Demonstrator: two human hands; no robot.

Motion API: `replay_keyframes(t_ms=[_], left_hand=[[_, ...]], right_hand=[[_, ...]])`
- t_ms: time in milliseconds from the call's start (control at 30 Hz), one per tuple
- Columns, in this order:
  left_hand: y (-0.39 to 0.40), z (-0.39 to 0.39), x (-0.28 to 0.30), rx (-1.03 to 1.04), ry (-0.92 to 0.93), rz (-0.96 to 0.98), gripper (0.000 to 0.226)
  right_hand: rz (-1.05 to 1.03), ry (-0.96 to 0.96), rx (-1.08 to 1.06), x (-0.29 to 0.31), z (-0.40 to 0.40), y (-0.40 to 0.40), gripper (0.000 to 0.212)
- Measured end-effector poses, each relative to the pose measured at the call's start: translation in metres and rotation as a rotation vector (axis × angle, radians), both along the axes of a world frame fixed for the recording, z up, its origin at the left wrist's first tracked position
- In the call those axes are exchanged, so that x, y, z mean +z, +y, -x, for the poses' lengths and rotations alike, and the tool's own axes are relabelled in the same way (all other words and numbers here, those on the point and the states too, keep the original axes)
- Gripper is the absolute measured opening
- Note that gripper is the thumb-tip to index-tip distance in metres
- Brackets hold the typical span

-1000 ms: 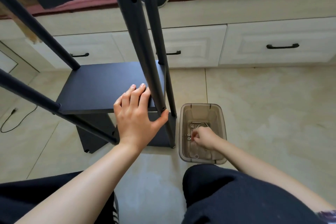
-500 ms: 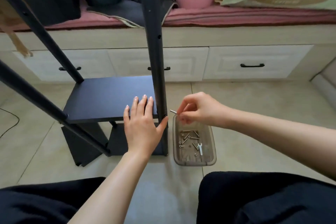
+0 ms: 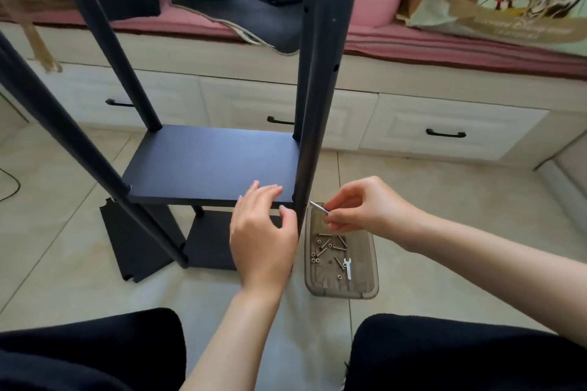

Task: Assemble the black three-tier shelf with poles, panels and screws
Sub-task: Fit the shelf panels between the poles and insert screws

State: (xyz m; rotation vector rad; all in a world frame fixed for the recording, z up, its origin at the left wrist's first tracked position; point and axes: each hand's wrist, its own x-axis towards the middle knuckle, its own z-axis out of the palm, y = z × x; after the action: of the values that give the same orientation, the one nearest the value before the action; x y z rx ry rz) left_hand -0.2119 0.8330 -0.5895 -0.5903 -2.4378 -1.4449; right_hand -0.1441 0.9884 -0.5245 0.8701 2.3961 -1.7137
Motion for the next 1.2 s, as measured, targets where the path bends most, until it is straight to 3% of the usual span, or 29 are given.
replay_keyframes(t_ms=[67, 133, 267, 333, 567, 833, 1200], left_hand=[[-0.003, -0.013, 0.001, 0.117, -0.073, -0.236, 0.017], [-0.003, -0.017, -0.004, 0.176, -0.333, -0.332, 0.015], [0.004, -0.006, -0.017, 0.127, -0.892, -0.513, 0.007], [0.007, 0.000, -0.017, 0.067, -0.991, -0.658, 0.004], [0.017, 0.011, -0.016, -0.084, -1.073, -0.851, 0.013], [0.019, 0.013, -0.016, -0.105, -1.016, -0.924, 0.022], [0.017, 0.014, -0.021, -0.193, -0.968, -0.896, 0.024]], right_hand=[[0.014, -0.012, 0.008, 0.000, -0.001, 0.001, 0.013], [0.025, -0.021, 0.006, -0.001, 0.000, 0.002, 0.013], [0.065, -0.006, 0.002, -0.002, 0.002, 0.003, 0.009], [0.069, -0.003, -0.004, -0.004, 0.002, 0.001, 0.009], [0.144, -0.011, -0.084, -0.014, 0.004, -0.002, 0.008], [0.279, -0.016, -0.179, -0.016, 0.001, 0.001, 0.015], [0.281, 0.074, -0.204, -0.020, 0.009, -0.013, 0.011]])
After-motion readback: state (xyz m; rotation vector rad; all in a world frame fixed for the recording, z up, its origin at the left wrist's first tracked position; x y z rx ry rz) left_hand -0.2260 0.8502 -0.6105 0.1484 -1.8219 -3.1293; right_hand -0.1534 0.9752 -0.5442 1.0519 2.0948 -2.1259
